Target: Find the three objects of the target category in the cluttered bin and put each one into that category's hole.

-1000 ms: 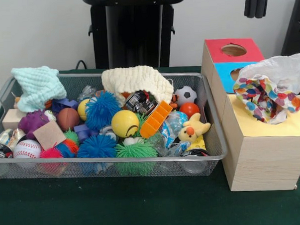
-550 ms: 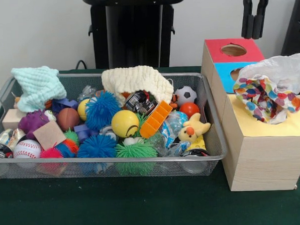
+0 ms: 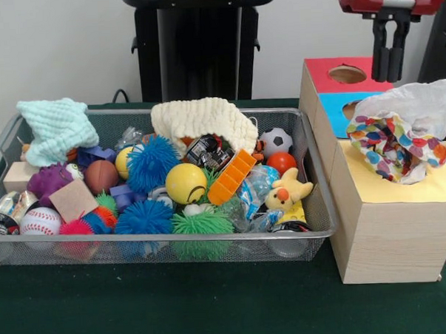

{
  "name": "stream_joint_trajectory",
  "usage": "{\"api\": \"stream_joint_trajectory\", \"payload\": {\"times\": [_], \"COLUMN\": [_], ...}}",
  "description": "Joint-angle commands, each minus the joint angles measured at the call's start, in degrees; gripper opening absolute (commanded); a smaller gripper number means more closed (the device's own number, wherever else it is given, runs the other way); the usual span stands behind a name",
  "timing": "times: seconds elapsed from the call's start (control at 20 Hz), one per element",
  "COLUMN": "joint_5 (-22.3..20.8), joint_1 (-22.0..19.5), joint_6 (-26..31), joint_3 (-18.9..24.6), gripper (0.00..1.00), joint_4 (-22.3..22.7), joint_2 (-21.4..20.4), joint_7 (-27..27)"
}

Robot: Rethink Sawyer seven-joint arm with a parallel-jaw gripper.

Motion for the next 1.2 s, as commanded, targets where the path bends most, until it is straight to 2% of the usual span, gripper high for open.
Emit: {"api": "stream_joint_trajectory", "payload": {"times": [0.05,0.6,1.0,1.2], "joint_5": [-4.4,-2.9,-3.5,-3.1], "joint_1": [1.9,3.2,1.9,2.7], "joint_6": [-4.0,-6.6,-8.7,-8.2], "joint_3": [2.0,1.3,2.4,1.4], "gripper": [0.00,0.00,0.00,0.00], "joint_4": [8.9,9.0,10.7,9.7], "joint_2": [3.2,4.9,5.0,5.8], "joint_7": [8.8,9.7,8.6,8.9]}}
